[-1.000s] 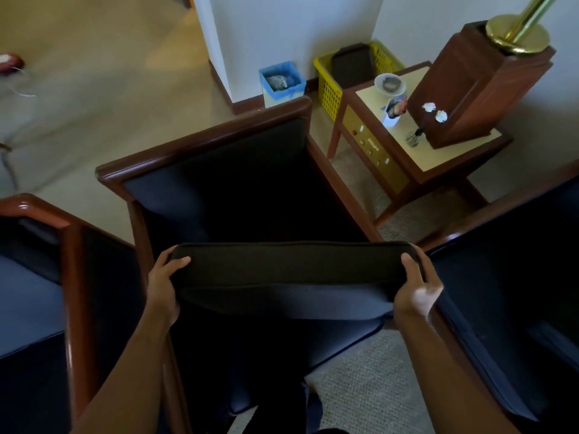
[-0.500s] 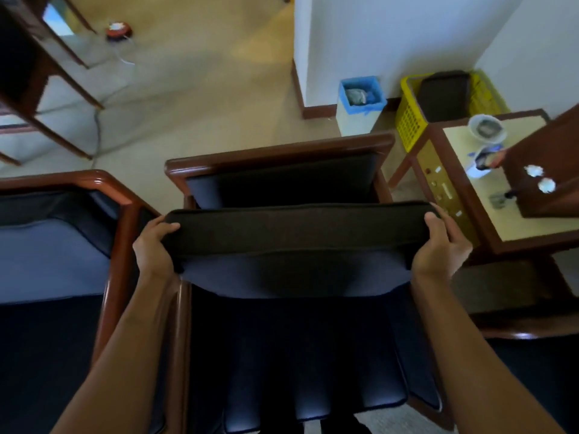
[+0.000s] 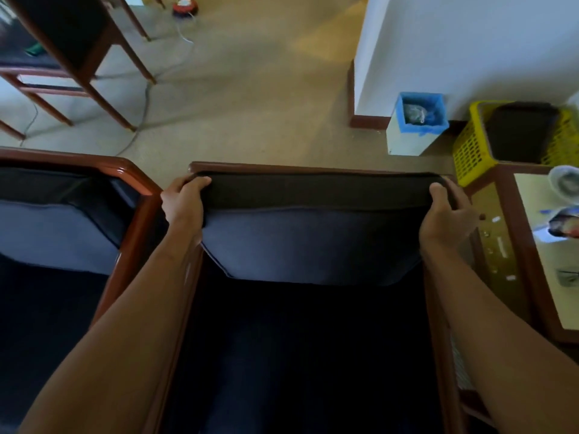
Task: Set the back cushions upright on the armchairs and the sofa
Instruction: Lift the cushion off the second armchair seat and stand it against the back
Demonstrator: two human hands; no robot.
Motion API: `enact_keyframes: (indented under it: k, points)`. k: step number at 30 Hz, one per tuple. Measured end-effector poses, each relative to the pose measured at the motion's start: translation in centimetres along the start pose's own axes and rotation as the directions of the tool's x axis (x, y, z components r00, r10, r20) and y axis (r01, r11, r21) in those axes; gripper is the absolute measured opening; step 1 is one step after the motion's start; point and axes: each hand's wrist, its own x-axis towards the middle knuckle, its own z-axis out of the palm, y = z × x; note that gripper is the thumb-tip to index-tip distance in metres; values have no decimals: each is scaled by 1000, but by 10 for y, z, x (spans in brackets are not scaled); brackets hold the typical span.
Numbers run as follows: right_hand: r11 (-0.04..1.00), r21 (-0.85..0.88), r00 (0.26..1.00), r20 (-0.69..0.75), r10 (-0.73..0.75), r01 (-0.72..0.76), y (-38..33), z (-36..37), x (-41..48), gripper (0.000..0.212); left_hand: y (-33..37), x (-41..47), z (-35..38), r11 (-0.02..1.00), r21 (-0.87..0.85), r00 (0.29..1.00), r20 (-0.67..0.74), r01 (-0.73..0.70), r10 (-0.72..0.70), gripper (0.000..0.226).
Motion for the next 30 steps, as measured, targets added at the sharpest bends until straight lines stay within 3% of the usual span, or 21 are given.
enact_keyframes:
  k: [7, 11, 16, 19, 23, 26, 30]
  points:
    - [953, -303, 1000, 7, -5, 7, 57, 23, -2, 44, -53, 17, 20, 952, 301, 999, 6, -49, 50, 53]
    - [921, -367, 989, -16, -147, 131, 75, 34, 3, 40, -63, 21, 27, 893, 429, 986, -26, -136, 163, 50]
    - [811, -478, 928, 27, -371, 337, 84, 37, 5, 33, -65, 14, 35, 707, 638, 915, -10, -305, 404, 36]
    - [753, -531, 912, 104, -397, 388, 84, 31, 5, 35, -63, 2, 33, 525, 733, 854, 146, -432, 499, 43]
    - [671, -623, 915, 288, -281, 402, 69, 12, -7, 46, -58, -31, 30, 143, 819, 795, 473, -555, 379, 60]
    - [556, -698, 887, 417, -198, 452, 61, -17, -37, 52, -57, -65, 35, 50, 727, 714, 656, -685, 244, 67]
    - [528, -736, 901, 402, -165, 424, 59, -84, -89, 60, -48, -126, 50, -10, 521, 510, 839, -853, 191, 69]
